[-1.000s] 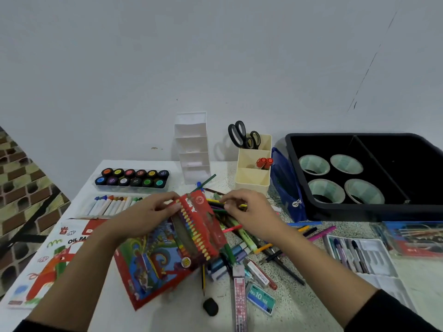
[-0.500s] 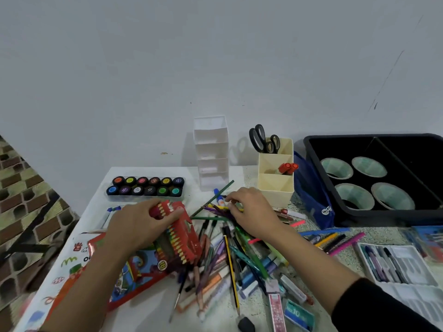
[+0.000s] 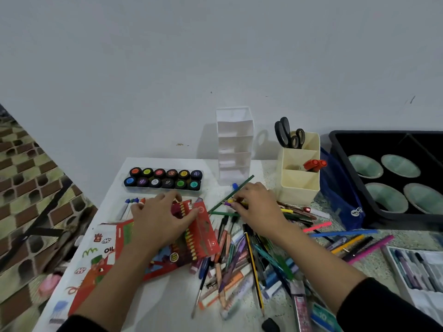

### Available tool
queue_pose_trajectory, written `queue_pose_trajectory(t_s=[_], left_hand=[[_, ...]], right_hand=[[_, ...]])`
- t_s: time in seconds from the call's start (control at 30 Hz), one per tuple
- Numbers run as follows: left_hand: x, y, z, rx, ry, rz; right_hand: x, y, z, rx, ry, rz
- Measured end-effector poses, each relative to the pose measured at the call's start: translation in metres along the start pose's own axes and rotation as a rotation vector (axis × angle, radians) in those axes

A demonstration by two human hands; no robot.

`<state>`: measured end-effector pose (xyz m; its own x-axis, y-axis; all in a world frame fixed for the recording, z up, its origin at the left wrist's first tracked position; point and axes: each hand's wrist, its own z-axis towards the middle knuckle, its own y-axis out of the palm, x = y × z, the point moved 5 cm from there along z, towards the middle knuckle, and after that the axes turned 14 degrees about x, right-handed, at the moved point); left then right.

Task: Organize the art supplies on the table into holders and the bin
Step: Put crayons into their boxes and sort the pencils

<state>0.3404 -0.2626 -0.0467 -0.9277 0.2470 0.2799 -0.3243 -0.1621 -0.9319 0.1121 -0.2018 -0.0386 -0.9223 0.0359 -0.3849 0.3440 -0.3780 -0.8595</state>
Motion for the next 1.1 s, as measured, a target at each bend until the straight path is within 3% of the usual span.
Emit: queue_pose_trajectory(t_s=[0.23, 0.37, 0.63, 0.93, 1.1], left_hand=[[0.009, -0.007, -0.015, 0.019, -0.008, 0.130], [0.016, -0.001, -0.023, -0.131, -0.053, 0.109], [0.021, 0.003, -0.026, -0.125, -0.085, 0.123], [0.019, -0.002, -0.020, -0.152, -0.094, 0.026], [0.008, -0.011, -0.022, -0.143, -0.085, -0.133]], right_hand=[[-0.014, -0.022, 0.004, 0.052, -0.106, 0.142], [-0.026, -0.034, 0.007, 0.073, -0.187, 0.269], [-0.050, -0.068, 0.009, 0.184, -0.171, 0.617], [-0.024, -0.049, 0.007, 0.211, 0.398, 1.124], [0.001, -0.012, -0.008, 0.267, 0.717, 1.179]])
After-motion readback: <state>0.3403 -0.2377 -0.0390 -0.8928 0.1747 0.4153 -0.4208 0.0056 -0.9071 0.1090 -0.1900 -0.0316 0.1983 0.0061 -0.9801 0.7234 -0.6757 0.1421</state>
